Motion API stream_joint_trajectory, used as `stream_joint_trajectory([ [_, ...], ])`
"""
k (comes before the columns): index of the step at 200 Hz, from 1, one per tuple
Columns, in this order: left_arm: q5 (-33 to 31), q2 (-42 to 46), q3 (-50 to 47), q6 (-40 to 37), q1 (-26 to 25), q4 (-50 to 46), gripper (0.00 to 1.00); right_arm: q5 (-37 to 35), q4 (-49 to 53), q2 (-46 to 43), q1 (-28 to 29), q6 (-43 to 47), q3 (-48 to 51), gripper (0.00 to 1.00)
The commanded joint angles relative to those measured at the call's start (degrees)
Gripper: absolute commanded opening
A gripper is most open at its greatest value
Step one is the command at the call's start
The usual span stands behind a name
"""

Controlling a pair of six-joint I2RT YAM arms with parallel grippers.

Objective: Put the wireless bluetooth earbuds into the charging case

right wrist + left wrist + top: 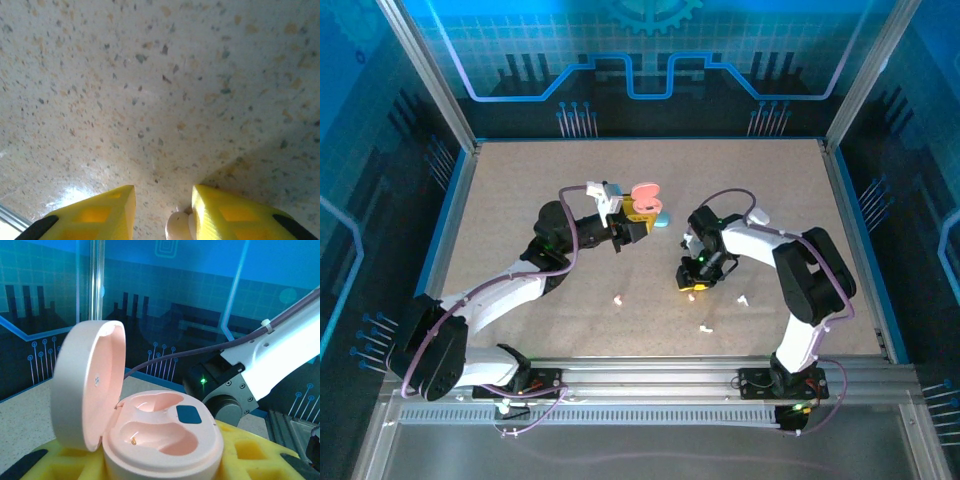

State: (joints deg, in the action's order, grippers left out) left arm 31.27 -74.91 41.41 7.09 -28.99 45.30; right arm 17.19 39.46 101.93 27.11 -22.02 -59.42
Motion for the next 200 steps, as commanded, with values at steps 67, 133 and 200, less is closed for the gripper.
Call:
stream_joint_trajectory([
  [67, 0.11, 1.61, -0.28, -0.77, -0.23, 1.11, 0.36, 6.29, 2.9, -5.75, 2.04, -1.53, 4.78, 0.36],
  [133, 0.13, 1.95, -0.4, -0.55, -0.23, 0.84, 0.36, 7.45, 4.01, -6.17, 4.57, -2.56, 4.49, 0.35],
  [200, 0.24, 1.88, -0.04, -0.37, -0.26, 0.76, 0.36, 2.2, 1.68, -5.51, 3.77, 0.28, 0.53, 0.42],
])
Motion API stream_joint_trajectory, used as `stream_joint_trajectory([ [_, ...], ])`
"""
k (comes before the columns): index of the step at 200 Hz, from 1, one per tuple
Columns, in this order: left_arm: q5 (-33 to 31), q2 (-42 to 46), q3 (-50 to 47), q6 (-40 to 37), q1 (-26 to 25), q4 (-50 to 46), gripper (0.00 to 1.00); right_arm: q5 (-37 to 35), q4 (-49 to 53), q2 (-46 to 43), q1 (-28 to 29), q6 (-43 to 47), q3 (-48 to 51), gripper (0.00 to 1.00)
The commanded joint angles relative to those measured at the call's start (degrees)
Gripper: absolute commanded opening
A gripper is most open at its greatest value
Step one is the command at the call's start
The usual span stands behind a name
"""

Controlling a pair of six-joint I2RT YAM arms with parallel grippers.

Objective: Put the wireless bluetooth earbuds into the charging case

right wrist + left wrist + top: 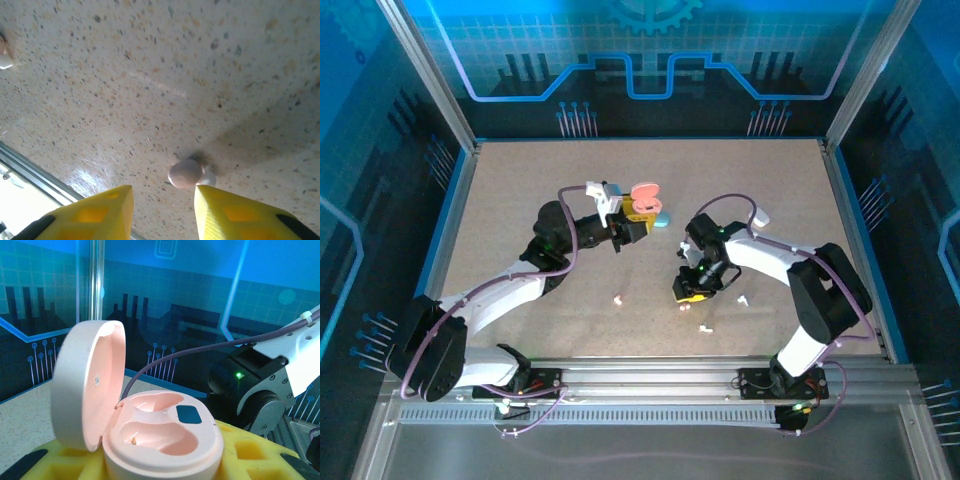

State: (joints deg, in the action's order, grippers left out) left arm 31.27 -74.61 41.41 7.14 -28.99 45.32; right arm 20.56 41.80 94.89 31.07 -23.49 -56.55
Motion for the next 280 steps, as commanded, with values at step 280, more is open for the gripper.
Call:
stream_joint_trajectory([
  [280, -0.06, 1.92, -0.41, -0.09, -0.31, 0.8, 0.36, -5.48, -3.41, -5.49, 2.9, -6.48, 6.9, 0.39],
])
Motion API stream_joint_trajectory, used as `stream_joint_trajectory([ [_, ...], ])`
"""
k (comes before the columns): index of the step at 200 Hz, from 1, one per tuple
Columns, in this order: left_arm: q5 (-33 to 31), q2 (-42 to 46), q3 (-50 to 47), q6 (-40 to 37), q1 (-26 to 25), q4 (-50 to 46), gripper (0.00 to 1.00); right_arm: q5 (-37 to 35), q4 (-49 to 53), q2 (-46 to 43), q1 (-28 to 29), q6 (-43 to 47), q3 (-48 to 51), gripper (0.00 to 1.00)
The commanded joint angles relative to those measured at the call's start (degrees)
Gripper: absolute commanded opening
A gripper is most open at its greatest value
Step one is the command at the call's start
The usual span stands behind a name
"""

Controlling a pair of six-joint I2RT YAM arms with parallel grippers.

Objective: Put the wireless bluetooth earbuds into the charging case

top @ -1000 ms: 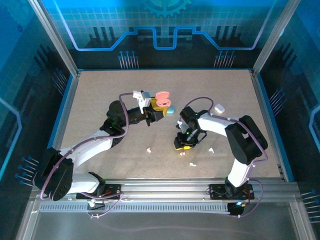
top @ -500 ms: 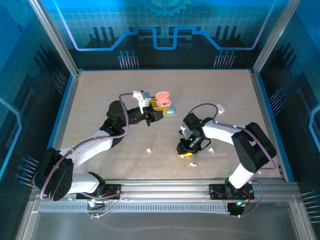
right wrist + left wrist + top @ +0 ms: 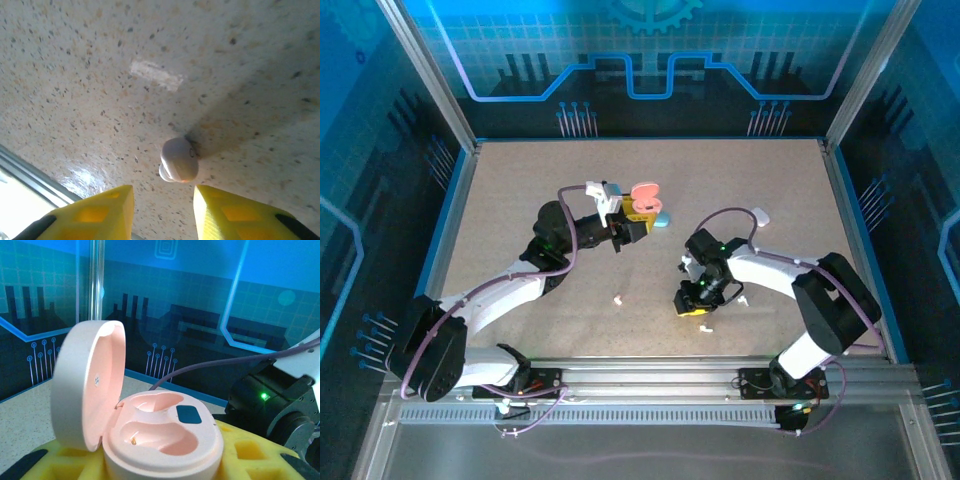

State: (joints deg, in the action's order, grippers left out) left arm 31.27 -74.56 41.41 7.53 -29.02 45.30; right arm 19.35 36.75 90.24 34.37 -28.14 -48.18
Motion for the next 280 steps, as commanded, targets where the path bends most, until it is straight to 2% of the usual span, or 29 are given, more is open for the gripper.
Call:
stream_joint_trajectory([
  [1, -0.06, 1.88, -0.43, -0.44, -0.27, 0.79, 0.36, -4.3, 1.6, -0.8, -0.38, -1.83, -1.47, 0.39],
  [51, 0.0, 1.73, -0.33, -0.41, -0.27, 0.86, 0.36, -1.88, -0.9, 3.23, 0.06, -2.77, -0.87, 0.38],
  [119, -0.02, 1.53, -0.36, -0.4, -0.3, 1.06, 0.36, 2.38, -4.43, 3.01, 1.39, -2.51, -1.47, 0.34],
  [191, -0.05, 1.51, -0.56, -0.4, -0.28, 1.16, 0.36, 5.98, -3.08, 4.19, 3.03, -1.71, -1.84, 0.34],
  [249, 0.0, 1.44, -0.45, -0.18, -0.31, 1.3, 0.36, 7.86, -1.54, 6.37, 5.94, -1.3, -5.81, 0.33],
  [280, -0.07, 1.57, -0.42, -0.2, -0.32, 1.28, 0.36, 6.62, 1.22, 7.21, 7.61, -0.44, -8.03, 0.33],
])
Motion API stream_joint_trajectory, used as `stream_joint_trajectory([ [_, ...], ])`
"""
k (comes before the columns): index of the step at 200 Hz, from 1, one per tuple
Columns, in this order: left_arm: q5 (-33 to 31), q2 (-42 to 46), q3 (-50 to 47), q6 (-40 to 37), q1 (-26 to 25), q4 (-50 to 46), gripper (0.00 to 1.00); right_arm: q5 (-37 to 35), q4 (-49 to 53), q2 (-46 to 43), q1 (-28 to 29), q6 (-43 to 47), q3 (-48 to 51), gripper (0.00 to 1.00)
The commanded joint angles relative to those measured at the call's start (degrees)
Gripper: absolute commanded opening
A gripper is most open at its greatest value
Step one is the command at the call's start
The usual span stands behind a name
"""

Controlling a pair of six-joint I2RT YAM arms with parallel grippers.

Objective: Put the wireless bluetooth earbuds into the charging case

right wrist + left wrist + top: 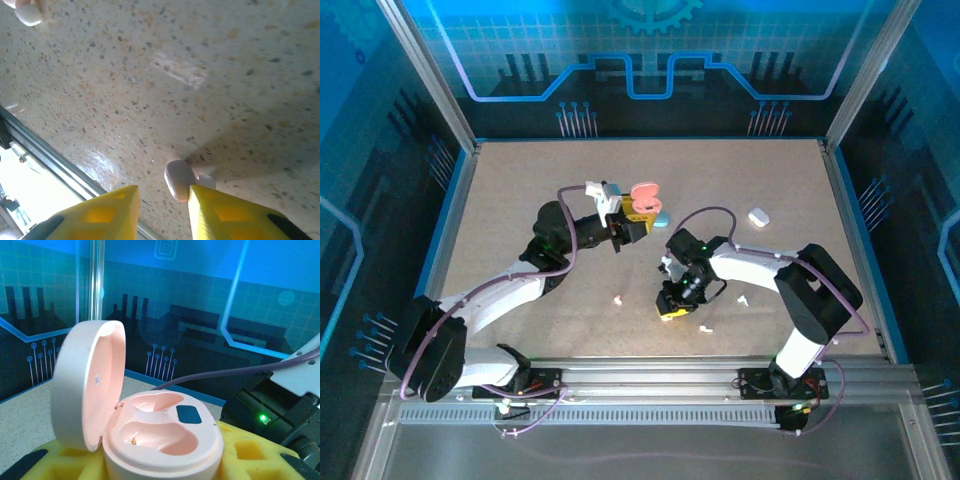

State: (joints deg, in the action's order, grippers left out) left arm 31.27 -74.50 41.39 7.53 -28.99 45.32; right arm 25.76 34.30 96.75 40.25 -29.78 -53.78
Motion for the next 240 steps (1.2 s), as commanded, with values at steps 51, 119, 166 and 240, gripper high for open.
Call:
stream_joint_trajectory([
  [51, -0.97, 2.07, -0.63, -0.85, -0.29, 1.09, 0.36, -0.71, 5.6, 0.23, 1.77, 2.96, -2.79, 0.32],
  [119, -5.75, 4.23, -2.0, -3.03, -0.36, 0.58, 0.36, -4.34, 6.11, 1.18, 1.83, 6.0, -6.52, 0.37],
  [166, -6.87, 5.33, -2.67, -3.79, -0.21, -0.11, 0.36, -3.17, 5.46, 6.46, 1.95, 9.05, -8.48, 0.39],
  [240, -6.92, 5.19, -2.8, -3.6, -0.23, 0.05, 0.36, -0.6, 6.89, 5.44, 3.66, 9.32, -4.81, 0.36],
])
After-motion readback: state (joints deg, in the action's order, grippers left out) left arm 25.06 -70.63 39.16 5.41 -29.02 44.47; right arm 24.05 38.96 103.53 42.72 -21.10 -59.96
